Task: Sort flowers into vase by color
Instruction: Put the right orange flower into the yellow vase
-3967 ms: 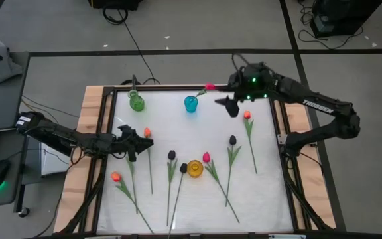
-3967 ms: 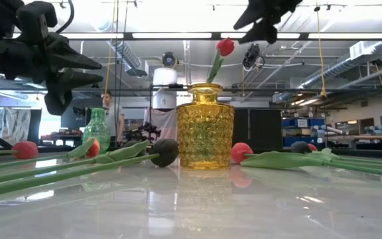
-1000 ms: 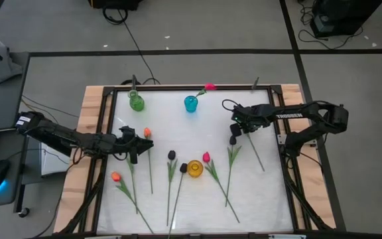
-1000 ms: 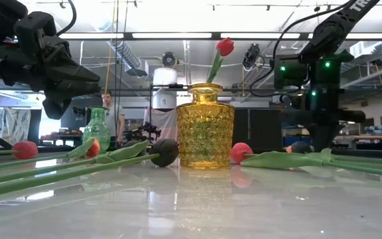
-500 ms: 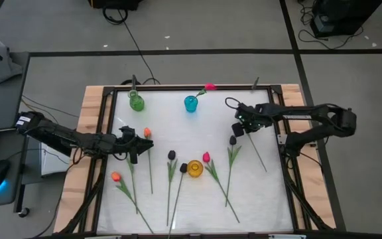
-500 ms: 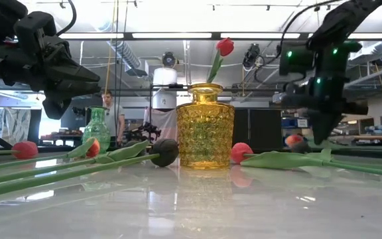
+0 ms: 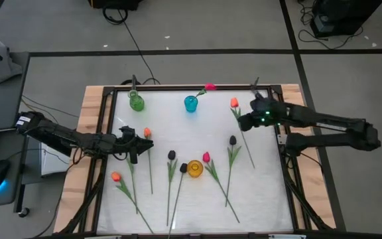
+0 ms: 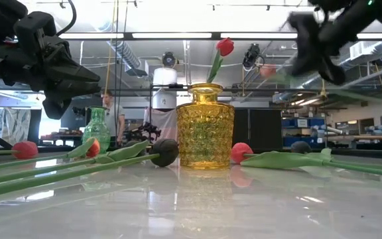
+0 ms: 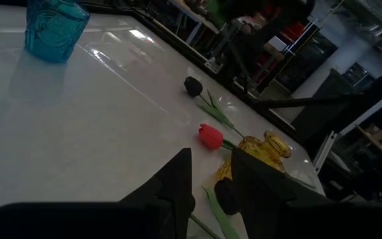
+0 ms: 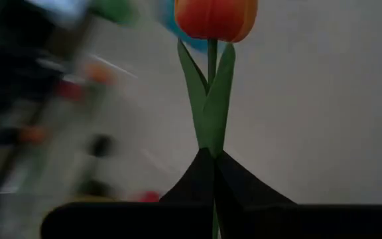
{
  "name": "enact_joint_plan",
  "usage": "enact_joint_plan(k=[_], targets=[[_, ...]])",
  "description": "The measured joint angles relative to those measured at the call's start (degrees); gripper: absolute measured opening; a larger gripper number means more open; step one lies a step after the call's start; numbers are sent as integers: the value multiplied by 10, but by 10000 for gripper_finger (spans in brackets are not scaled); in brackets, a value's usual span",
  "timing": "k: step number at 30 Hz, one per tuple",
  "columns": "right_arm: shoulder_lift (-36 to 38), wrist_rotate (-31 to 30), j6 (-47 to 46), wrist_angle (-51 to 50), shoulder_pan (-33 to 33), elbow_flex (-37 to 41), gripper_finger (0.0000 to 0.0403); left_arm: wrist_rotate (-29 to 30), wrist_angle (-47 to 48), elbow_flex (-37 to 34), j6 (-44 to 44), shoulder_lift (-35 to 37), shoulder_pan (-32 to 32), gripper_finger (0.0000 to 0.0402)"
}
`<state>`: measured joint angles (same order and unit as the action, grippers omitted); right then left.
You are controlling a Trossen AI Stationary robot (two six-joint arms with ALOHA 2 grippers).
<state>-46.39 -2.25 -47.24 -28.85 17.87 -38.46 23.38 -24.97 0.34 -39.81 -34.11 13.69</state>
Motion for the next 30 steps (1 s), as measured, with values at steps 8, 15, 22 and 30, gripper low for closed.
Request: enact_joint_plan(k=[8, 15, 22, 30], targets=[[45, 6, 95, 224, -70, 0, 7, 0, 0, 0, 5, 0, 0, 112], [32, 5, 163, 326, -115, 0, 7, 0, 0, 0, 5, 0, 0, 112], [-6, 4, 239, 414, -146, 0, 7, 0, -1, 0, 9, 0, 0, 112], [-77, 2, 325, 529, -177, 0, 8, 0, -5, 0, 21, 0, 0, 112]])
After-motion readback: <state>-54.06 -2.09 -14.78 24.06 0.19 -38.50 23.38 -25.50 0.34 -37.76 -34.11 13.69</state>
